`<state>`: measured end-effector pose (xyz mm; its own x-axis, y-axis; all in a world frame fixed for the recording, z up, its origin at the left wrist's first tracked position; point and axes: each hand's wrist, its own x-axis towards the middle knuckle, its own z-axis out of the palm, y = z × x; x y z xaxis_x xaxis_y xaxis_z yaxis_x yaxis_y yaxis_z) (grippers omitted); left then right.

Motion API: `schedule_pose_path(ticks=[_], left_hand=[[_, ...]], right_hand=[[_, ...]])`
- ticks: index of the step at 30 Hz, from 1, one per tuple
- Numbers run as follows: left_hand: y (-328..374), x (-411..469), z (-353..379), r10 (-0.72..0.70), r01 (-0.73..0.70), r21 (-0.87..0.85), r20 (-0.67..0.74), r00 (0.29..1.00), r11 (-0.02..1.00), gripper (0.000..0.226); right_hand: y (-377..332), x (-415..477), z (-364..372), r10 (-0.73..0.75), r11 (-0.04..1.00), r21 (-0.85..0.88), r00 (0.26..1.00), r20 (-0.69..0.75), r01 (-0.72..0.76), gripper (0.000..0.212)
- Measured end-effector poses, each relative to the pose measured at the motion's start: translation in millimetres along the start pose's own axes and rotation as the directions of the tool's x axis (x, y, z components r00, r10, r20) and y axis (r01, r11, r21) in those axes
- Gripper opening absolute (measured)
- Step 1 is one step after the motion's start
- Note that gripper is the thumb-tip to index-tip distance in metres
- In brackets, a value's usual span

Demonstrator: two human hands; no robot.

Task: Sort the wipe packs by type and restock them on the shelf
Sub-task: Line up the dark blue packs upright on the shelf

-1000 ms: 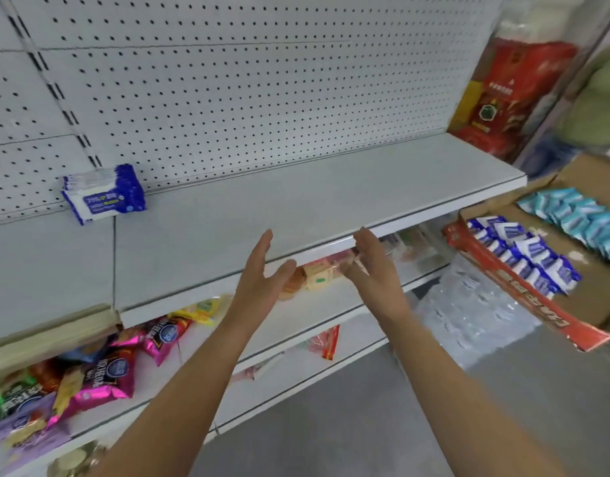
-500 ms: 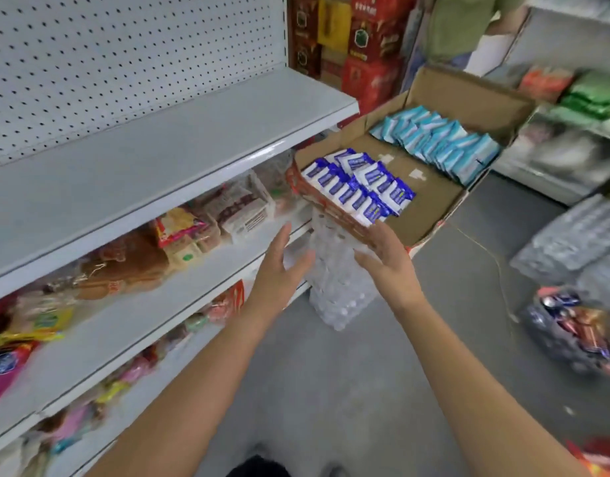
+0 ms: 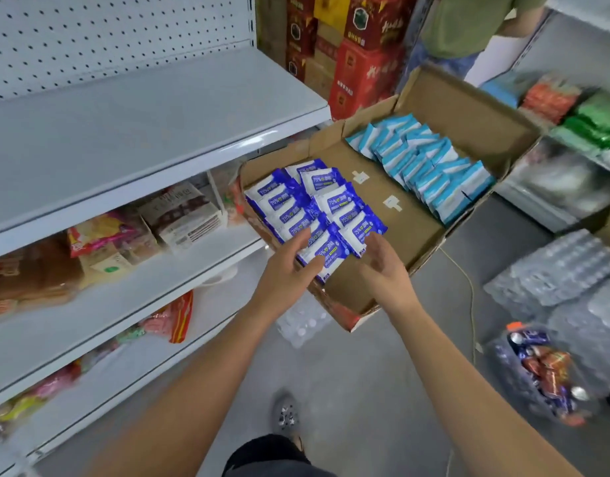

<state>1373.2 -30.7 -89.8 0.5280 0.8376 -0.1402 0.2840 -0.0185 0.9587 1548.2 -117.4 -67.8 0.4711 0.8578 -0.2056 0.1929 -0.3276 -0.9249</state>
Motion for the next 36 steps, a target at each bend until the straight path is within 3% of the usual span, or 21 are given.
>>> schedule_pose_path(ticks=[3, 6, 9, 11, 13, 16, 19, 23, 26, 28, 29, 32, 36], left_hand=[[0.1, 36.8, 9.6, -0.004, 0.005, 0.085, -0.013, 1.0, 0.996, 0.049], [-6.3, 62.0, 16.8, -0.104, 0.105, 0.154, -0.012, 0.994, 0.982, 0.05], [-14.9, 78.3, 28.3, -0.136, 0.148, 0.373, -0.057, 0.989, 0.916, 0.05], [-17.1, 87.1, 38.5, -0.087, 0.141, 0.629, -0.116, 0.989, 0.765, 0.048], [-16.6, 92.9, 49.1, -0.081, 0.203, 0.829, -0.189, 0.979, 0.522, 0.051], [-18.2, 99.3, 66.1, -0.143, 0.339, 0.893, -0.309, 0.94, 0.297, 0.052], [-15.6, 103.8, 78.8, -0.154, 0.446, 0.877, -0.423, 0.893, 0.177, 0.047], [-10.8, 107.5, 84.0, -0.279, 0.542, 0.791, -0.473, 0.836, 0.284, 0.049], [0.5, 106.0, 81.7, -0.268, 0.602, 0.562, -0.565, 0.781, 0.568, 0.038], [10.6, 102.8, 78.2, -0.316, 0.553, 0.256, -0.603, 0.732, 0.793, 0.04], [17.5, 101.7, 76.4, -0.361, 0.507, 0.083, -0.605, 0.71, 0.858, 0.04], [32.6, 96.3, 67.0, -0.453, 0.368, -0.27, -0.62, 0.641, 0.89, 0.04], [47.7, 79.2, 42.5, -0.437, 0.169, -0.419, -0.706, 0.557, 0.892, 0.021]], right_hand=[[5.7, 48.3, -14.0, 0.031, 0.997, -0.066, 0.998, 0.046, -0.028, 0.067], [19.8, 87.1, -24.5, 0.075, 0.988, -0.145, 0.993, 0.094, -0.061, 0.074], [20.4, 112.5, -30.7, 0.099, 0.968, -0.243, 0.986, 0.132, -0.065, 0.064], [21.0, 130.6, -36.6, 0.109, 0.948, -0.315, 0.98, 0.169, -0.051, 0.044], [29.5, 152.0, -43.3, 0.058, 0.916, -0.4, 0.977, 0.206, 0.03, 0.036], [47.7, 186.0, -53.1, 0.053, 0.886, -0.458, 0.967, 0.25, 0.07, 0.064], [62.8, 215.4, -63.6, 0.107, 0.833, -0.55, 0.955, 0.277, 0.066, 0.086], [69.7, 241.9, -80.8, 0.068, 0.729, -0.658, 0.938, 0.339, 0.186, 0.073], [69.6, 258.1, -91.8, 0.173, 0.793, -0.593, 0.881, 0.441, 0.141, 0.048], [64.6, 265.1, -97.4, 0.241, 0.889, -0.457, 0.828, 0.506, 0.021, 0.032], [59.4, 267.6, -100.2, 0.262, 0.92, -0.391, 0.807, 0.53, -0.042, 0.028], [30.9, 274.8, -103.5, 0.251, 0.962, -0.242, 0.76, 0.599, -0.127, 0.027], [-26.7, 283.9, -88.8, 0.125, 0.992, -0.064, 0.707, 0.696, -0.112, 0.031]])
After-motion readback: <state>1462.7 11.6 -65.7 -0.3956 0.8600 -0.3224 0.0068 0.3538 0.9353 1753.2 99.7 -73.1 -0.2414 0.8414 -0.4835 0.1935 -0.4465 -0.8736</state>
